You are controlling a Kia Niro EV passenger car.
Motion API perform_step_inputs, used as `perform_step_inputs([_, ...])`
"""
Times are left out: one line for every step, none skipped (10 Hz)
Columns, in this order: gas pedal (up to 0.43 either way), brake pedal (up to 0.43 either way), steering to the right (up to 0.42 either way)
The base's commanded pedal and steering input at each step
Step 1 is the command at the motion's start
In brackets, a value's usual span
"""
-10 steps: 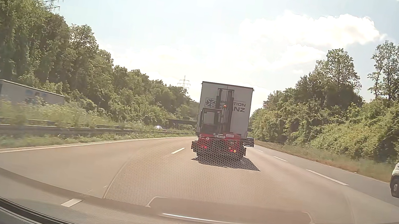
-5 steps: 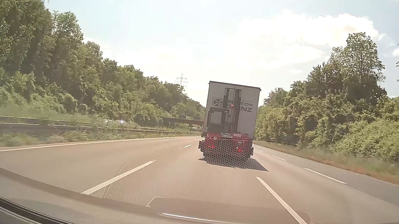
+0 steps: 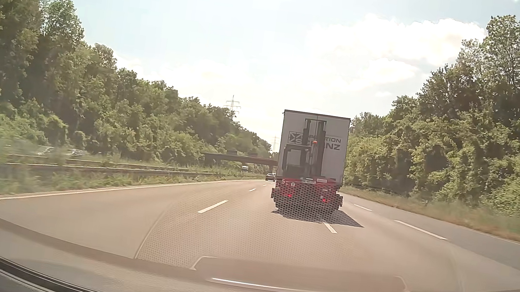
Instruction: Follow the waypoints while adhering to traffic rules and regulations
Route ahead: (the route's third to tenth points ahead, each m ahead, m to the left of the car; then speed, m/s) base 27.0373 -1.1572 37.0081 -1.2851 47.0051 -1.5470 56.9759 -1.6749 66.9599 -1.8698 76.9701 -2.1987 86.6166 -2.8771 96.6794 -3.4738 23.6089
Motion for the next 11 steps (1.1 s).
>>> perform_step_inputs([0.331,0.03,0.005])
perform_step_inputs([0.339,0.03,0.005])
perform_step_inputs([0.35,0.03,0.005])
perform_step_inputs([0.35,0.03,0.005])
perform_step_inputs([0.35,0.03,0.004])
perform_step_inputs([0.35,0.03,0.005])
perform_step_inputs([0.35,0.03,0.004])
perform_step_inputs([0.35,0.03,0.004])
perform_step_inputs([0.35,0.03,0.004])
perform_step_inputs([0.35,0.03,0.005])
perform_step_inputs([0.35,0.03,0.005])
